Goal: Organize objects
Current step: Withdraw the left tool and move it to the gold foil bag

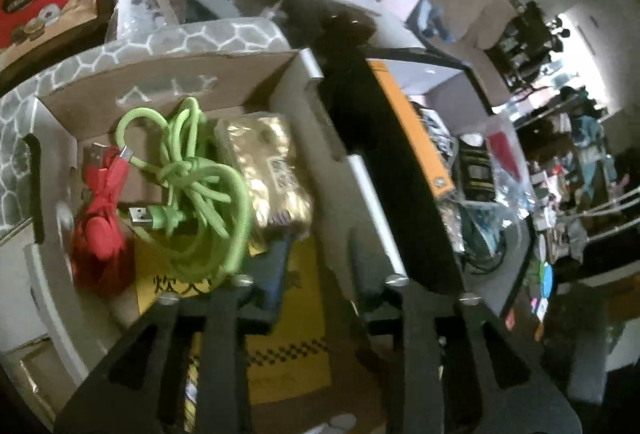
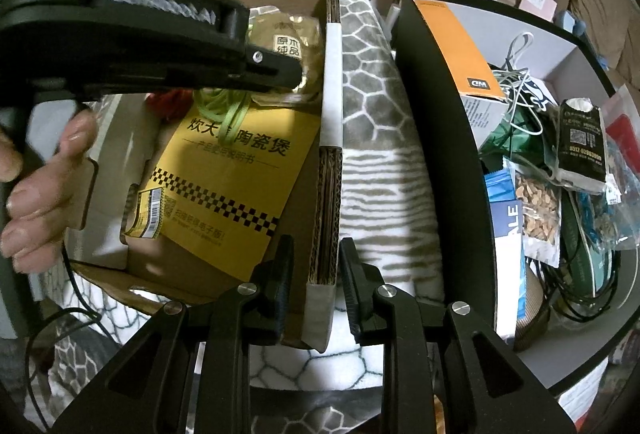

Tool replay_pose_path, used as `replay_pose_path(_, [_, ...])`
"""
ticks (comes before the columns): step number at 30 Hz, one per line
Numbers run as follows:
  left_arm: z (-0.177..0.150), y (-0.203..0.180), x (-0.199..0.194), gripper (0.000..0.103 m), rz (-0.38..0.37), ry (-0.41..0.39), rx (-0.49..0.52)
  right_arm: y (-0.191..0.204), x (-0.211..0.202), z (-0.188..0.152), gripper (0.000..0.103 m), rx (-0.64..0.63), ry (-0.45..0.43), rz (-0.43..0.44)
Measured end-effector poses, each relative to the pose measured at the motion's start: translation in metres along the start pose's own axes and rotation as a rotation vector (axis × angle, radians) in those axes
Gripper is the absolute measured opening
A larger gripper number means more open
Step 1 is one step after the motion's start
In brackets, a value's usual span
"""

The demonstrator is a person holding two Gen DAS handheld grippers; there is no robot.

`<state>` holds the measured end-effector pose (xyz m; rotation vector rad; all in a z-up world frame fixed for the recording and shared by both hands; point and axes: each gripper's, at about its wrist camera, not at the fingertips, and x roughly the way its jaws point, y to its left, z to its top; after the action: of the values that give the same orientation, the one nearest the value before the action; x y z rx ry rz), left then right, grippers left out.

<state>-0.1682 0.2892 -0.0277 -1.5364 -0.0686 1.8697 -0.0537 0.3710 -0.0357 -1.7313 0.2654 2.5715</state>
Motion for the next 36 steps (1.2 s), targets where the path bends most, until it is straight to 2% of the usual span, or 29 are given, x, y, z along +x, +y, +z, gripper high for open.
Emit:
replay_pose_path(2, [-0.004, -0.005, -0.016, 0.050, -0.028, -0.014, 0.016, 0.002, -0.002, -0.003, 0.024, 0.000, -0.001, 0.000])
replay_pose_path(5, [-0.009, -0.012, -0.047, 0.056, -0.066, -0.051, 0.067, 0.002, -0.002, -0.002, 0.025, -0.001, 0.001, 0.000])
replay_pose_path(10, [-0.020, -0.011, -0.107, 0.067, -0.071, -0.115, 0.123, 0.001, -0.002, -0.001, 0.025, -0.001, 0.000, 0.004])
replay_pose_path(12, [-0.024, -0.003, -0.127, 0.069, -0.053, -0.141, 0.124, -0.001, -0.002, -0.001, 0.026, 0.004, 0.000, 0.010])
replay_pose_path(15, [-0.031, 0.015, -0.147, 0.073, 0.013, -0.164, 0.120, -0.001, -0.003, -0.003, 0.026, 0.007, -0.002, 0.016])
replay_pose_path(19, [-0.045, 0.041, -0.159, 0.075, 0.110, -0.175, 0.093, -0.001, -0.003, -0.003, 0.026, 0.011, 0.003, 0.017])
replay_pose_path(23, [-0.072, 0.079, -0.170, 0.075, 0.202, -0.184, 0.065, 0.005, -0.006, -0.008, 0.026, 0.012, 0.003, 0.015])
replay_pose_path(31, [-0.115, 0.151, -0.182, 0.076, 0.248, -0.170, -0.073, 0.007, -0.005, -0.009, 0.026, 0.010, 0.006, 0.007])
replay_pose_path(36, [-0.132, 0.180, -0.187, 0.079, 0.243, -0.171, -0.140, 0.008, -0.002, -0.009, 0.026, 0.013, 0.011, 0.004])
